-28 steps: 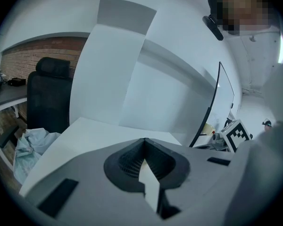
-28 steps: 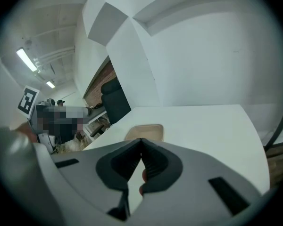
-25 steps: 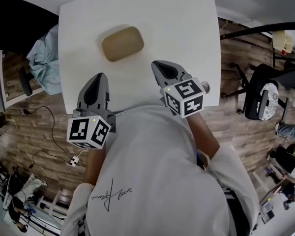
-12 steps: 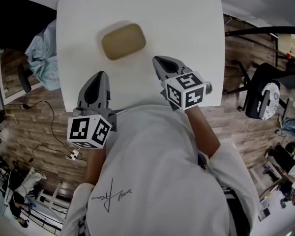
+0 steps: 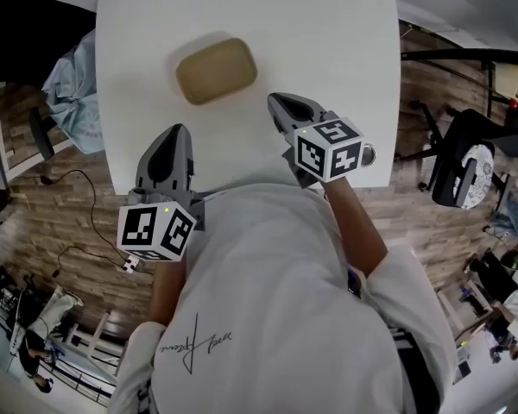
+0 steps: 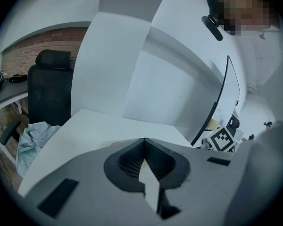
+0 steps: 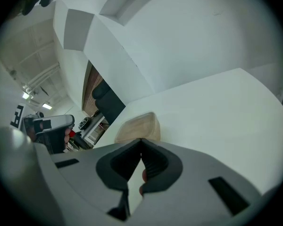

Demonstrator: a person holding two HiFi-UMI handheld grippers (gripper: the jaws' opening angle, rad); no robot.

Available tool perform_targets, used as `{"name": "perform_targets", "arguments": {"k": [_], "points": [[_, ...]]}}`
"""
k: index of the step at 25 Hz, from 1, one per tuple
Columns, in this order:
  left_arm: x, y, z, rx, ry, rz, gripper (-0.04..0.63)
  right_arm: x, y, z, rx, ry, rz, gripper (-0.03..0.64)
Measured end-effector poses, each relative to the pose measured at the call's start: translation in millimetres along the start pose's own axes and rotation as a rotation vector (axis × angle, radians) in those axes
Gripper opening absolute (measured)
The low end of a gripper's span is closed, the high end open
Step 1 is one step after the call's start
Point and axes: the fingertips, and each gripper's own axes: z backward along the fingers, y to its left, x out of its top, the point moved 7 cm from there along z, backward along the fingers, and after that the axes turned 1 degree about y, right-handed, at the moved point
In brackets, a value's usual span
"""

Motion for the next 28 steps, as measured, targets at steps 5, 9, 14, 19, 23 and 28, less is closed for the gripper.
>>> {"name": "perform_targets", "arguments": {"k": [5, 9, 14, 19, 23, 28], "points": [[-0.4, 2.0, -5.0, 0.000, 0.019, 0.000, 0.008, -0.9, -6.7, -9.7, 0.024, -0.007, -0.055, 0.008], [0.2, 4.1, -7.5, -0.001, 0.025, 0.000, 0.008, -3.8, -10.5, -17.5, 0.041, -0.005, -0.093, 0.008], [-0.1, 5.3, -9.5, 0.001, 0.032, 0.002, 0.008, -7.7, -16.1, -23.5, 0.059, -0.013, -0.142, 0.008], [-1.3, 6.8, -10.9, 0.004, 0.044, 0.006, 0.008, -11.9, -20.6, -27.3, 0.085, -0.025, -0.197, 0.008], [-1.0, 8.5, -11.7, 0.004, 0.052, 0.018, 0.008, -12.8, -21.8, -31.8, 0.093, -0.018, -0.196, 0.008], [-0.4, 11.9, -13.1, 0.014, 0.057, 0.023, 0.008, -12.4, -25.5, -37.2, 0.103, -0.025, -0.220, 0.008]]}}
